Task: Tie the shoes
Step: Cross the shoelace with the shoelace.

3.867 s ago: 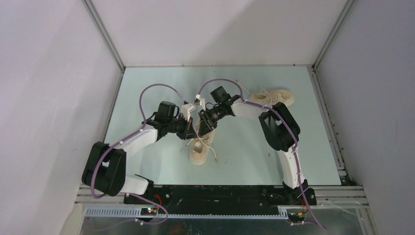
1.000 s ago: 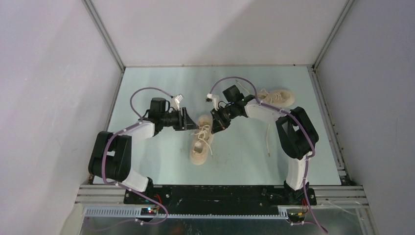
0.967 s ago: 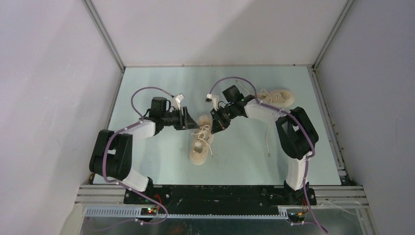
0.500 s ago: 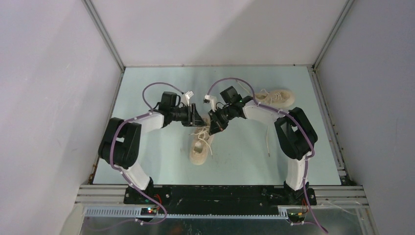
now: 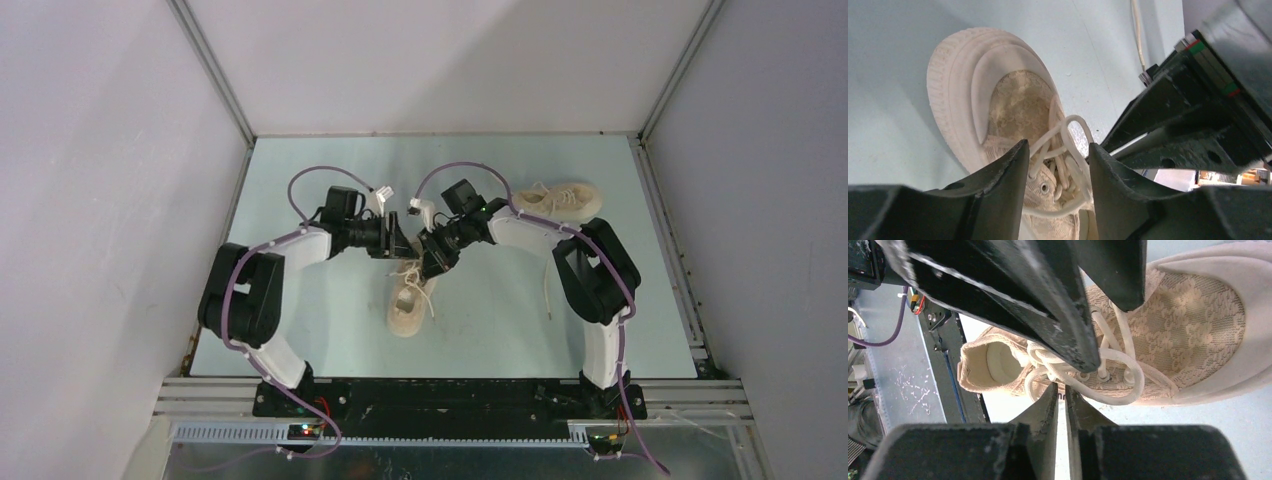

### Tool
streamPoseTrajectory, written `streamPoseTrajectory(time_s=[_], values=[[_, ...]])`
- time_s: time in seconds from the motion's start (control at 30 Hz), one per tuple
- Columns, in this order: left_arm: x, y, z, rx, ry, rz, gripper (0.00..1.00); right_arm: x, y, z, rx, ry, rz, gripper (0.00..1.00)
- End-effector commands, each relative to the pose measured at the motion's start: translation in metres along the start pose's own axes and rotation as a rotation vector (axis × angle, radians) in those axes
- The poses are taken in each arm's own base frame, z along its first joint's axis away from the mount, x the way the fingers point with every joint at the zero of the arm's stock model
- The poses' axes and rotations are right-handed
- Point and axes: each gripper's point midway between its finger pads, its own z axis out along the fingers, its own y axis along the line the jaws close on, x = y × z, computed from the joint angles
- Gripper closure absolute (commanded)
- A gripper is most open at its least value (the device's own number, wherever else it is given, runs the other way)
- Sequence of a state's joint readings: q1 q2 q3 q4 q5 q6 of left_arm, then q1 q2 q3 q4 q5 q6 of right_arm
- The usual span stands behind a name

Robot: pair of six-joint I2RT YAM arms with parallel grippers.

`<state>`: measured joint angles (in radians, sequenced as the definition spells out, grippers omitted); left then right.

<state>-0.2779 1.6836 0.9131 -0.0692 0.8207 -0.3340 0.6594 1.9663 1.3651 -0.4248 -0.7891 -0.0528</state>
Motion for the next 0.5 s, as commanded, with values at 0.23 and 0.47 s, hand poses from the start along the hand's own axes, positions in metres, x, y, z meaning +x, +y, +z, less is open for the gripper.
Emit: streamPoseTrajectory(time_s=[0.23, 0.47], values=[[-0.004, -0.019, -0.008, 0.123, 0.011, 0.016, 0.45, -0.024, 0.009, 0.002, -0.027, -0.038, -0.054, 0.78], [-0.008, -0.018, 0.004, 0.122, 0.069, 0.007, 0.54, -0.026, 0.012, -0.011, -0.041, -0.042, -0.060, 0.77]])
